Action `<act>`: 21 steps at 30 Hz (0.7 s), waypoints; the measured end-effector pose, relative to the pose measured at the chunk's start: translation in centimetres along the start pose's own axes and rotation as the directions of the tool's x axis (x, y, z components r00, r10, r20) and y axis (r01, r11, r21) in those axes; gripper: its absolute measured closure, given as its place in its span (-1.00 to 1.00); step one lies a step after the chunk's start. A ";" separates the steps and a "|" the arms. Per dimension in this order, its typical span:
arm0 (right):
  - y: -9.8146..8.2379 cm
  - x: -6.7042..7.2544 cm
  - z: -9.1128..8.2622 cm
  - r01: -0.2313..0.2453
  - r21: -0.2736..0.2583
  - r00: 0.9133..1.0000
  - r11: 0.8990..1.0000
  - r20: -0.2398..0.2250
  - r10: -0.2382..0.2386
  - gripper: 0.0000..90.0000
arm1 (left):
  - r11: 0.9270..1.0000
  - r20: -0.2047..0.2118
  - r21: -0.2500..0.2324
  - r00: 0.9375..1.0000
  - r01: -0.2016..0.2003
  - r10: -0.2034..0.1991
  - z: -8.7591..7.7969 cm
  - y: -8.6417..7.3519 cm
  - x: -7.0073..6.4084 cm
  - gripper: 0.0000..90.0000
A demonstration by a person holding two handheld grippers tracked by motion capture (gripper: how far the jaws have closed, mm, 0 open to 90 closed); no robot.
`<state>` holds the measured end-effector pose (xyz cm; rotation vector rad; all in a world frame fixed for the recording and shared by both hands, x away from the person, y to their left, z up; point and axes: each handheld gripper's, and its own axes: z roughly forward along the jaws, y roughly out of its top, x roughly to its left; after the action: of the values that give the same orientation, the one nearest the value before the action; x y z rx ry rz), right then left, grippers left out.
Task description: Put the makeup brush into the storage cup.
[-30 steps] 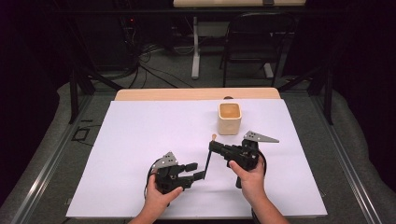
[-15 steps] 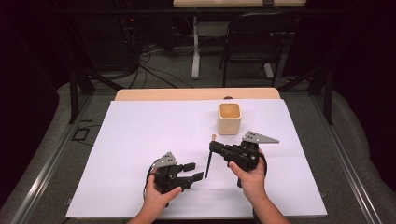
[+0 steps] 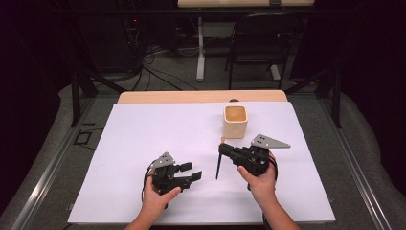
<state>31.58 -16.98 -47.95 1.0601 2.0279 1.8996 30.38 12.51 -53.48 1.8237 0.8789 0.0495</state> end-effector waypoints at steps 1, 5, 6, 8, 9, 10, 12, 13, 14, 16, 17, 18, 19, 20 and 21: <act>0.0 0.0 -0.1 0.008 -0.001 1.000 1.000 0.008 -0.008 0.87 | 1.000 0.001 0.000 1.000 -0.002 0.002 0.0 0.0 0.1 -0.11; 0.1 0.0 -0.2 0.030 -0.007 0.999 1.000 0.023 -0.030 0.87 | 1.000 -0.037 0.007 0.999 -0.009 0.009 -0.2 0.1 0.3 -0.12; 0.2 0.0 -0.3 0.034 -0.008 0.999 0.999 0.030 -0.034 0.87 | 1.000 -0.047 0.014 0.999 -0.012 0.013 -0.3 0.2 0.4 -0.12; 0.2 0.0 -0.4 0.046 -0.008 0.998 0.999 0.042 -0.046 0.87 | 1.000 -0.070 0.020 0.997 -0.018 0.020 -0.4 0.2 0.5 -0.12; 0.3 0.0 -0.5 0.060 -0.005 0.997 0.998 0.052 -0.059 0.86 | 1.000 -0.081 0.023 0.996 -0.021 0.023 -0.4 0.2 0.6 -0.12; 0.3 0.0 -0.5 0.070 -0.008 0.996 0.997 0.057 -0.070 0.87 | 0.999 -0.096 0.029 0.995 -0.024 0.026 -0.5 0.2 0.6 -0.12; 0.3 0.1 -0.6 0.088 -0.004 0.994 0.996 0.069 -0.087 0.87 | 0.999 -0.110 0.025 0.994 -0.022 0.025 -0.5 0.2 0.8 -0.12; 0.3 0.1 -0.6 0.094 -0.002 0.993 0.996 0.075 -0.094 0.87 | 0.999 -0.116 0.032 0.993 -0.018 0.022 -0.6 0.2 0.9 -0.12; 0.3 0.1 -0.7 0.095 -0.003 0.992 0.995 0.080 -0.095 0.87 | 0.999 -0.120 0.036 0.993 -0.017 0.021 -0.7 0.2 1.0 -0.12; 0.4 0.2 -0.8 0.103 -0.003 0.991 0.995 0.087 -0.102 0.87 | 0.999 -0.135 0.038 0.991 -0.011 0.016 -0.7 0.2 1.2 -0.12; 0.4 0.1 -0.8 0.112 0.003 0.989 0.994 0.093 -0.112 0.87 | 0.999 -0.133 0.045 0.991 -0.009 0.015 -0.8 0.2 1.3 -0.12; 0.5 0.1 -0.9 0.115 0.003 0.989 0.993 0.096 -0.115 0.87 | 0.999 -0.140 0.047 0.990 -0.005 0.012 -0.8 0.2 1.4 -0.12; 0.5 0.1 -0.9 0.113 -0.002 0.989 0.994 0.099 -0.112 0.87 | 0.999 -0.146 0.046 0.989 -0.002 0.009 -0.8 0.2 1.5 -0.12; 0.5 0.1 -0.9 0.112 -0.007 0.989 0.994 0.100 -0.111 0.87 | 0.999 -0.148 0.053 0.989 -0.003 0.010 -0.9 0.2 1.6 -0.12; 0.5 0.1 -1.0 0.113 -0.008 0.989 0.994 0.102 -0.111 0.87 | 0.999 -0.153 0.047 0.988 0.002 0.005 -1.0 0.2 1.8 -0.12</act>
<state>31.12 -17.72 -47.27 0.9957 1.9719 1.7653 31.36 14.28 -53.50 1.8836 0.9936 0.1735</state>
